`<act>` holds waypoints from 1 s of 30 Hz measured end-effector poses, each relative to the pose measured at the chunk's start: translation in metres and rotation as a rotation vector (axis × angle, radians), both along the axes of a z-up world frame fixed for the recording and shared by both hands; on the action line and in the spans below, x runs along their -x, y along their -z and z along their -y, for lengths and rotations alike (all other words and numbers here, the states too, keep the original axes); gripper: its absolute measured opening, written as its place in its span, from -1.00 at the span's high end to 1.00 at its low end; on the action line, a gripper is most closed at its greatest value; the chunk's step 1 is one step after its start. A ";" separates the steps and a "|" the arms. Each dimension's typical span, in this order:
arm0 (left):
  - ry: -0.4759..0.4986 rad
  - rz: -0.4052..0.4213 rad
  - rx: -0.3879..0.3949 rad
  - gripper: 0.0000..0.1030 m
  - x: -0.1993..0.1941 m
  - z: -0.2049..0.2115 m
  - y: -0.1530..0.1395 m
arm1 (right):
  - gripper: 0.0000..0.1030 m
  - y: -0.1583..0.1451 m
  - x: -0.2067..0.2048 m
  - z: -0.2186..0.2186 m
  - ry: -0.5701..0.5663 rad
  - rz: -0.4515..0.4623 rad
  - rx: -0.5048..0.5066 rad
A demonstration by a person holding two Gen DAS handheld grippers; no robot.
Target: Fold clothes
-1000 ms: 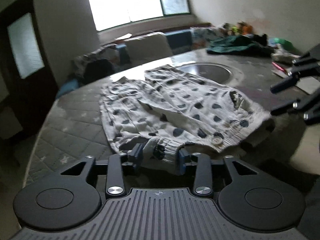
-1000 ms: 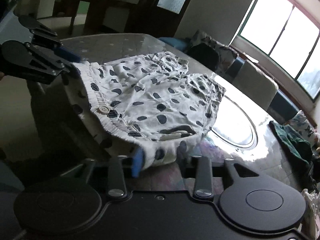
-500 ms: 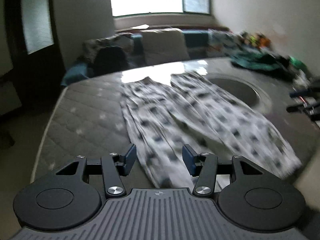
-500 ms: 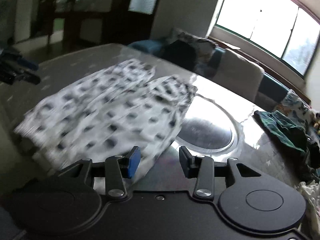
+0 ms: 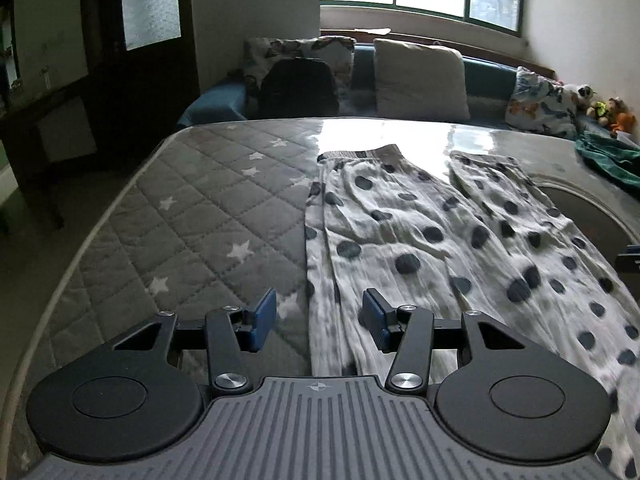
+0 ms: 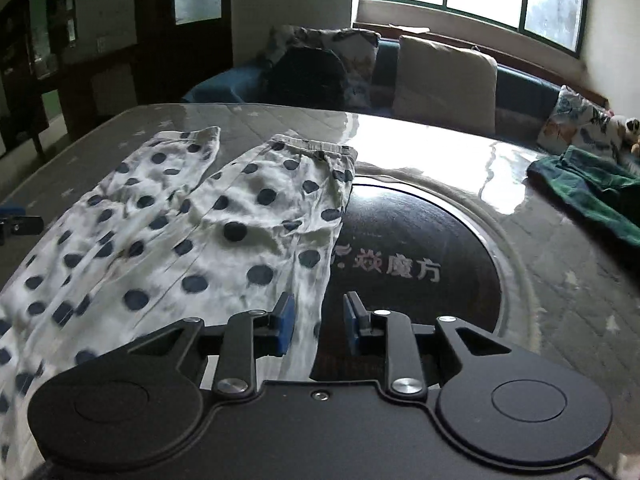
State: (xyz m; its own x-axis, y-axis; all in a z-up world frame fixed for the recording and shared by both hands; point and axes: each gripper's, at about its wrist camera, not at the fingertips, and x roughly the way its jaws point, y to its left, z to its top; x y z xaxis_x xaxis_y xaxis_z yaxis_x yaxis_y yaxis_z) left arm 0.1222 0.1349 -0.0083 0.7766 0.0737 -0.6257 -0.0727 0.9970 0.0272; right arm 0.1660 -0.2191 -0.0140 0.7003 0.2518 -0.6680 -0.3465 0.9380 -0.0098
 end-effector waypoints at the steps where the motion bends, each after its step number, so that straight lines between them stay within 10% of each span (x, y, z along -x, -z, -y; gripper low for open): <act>1: -0.005 -0.004 0.002 0.03 -0.004 -0.001 0.001 | 0.44 0.002 -0.005 -0.001 0.002 -0.007 -0.001; 12: 0.007 -0.044 0.031 0.25 -0.022 -0.004 0.019 | 0.56 0.017 -0.028 -0.002 0.021 -0.054 -0.032; 20: 0.024 -0.038 0.024 0.83 -0.022 0.005 0.019 | 0.95 0.017 -0.024 -0.022 -0.003 0.009 0.087; 30: -0.076 -0.024 0.008 0.88 -0.015 -0.012 0.019 | 0.95 0.020 -0.019 -0.010 0.053 0.053 0.184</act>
State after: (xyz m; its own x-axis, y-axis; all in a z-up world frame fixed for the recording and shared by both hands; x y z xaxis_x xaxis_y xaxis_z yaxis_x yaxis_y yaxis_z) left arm 0.1373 0.1470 -0.0272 0.7538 0.1270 -0.6448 -0.1481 0.9887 0.0216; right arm 0.1851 -0.2087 -0.0340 0.7449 0.0905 -0.6611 -0.2909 0.9357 -0.1997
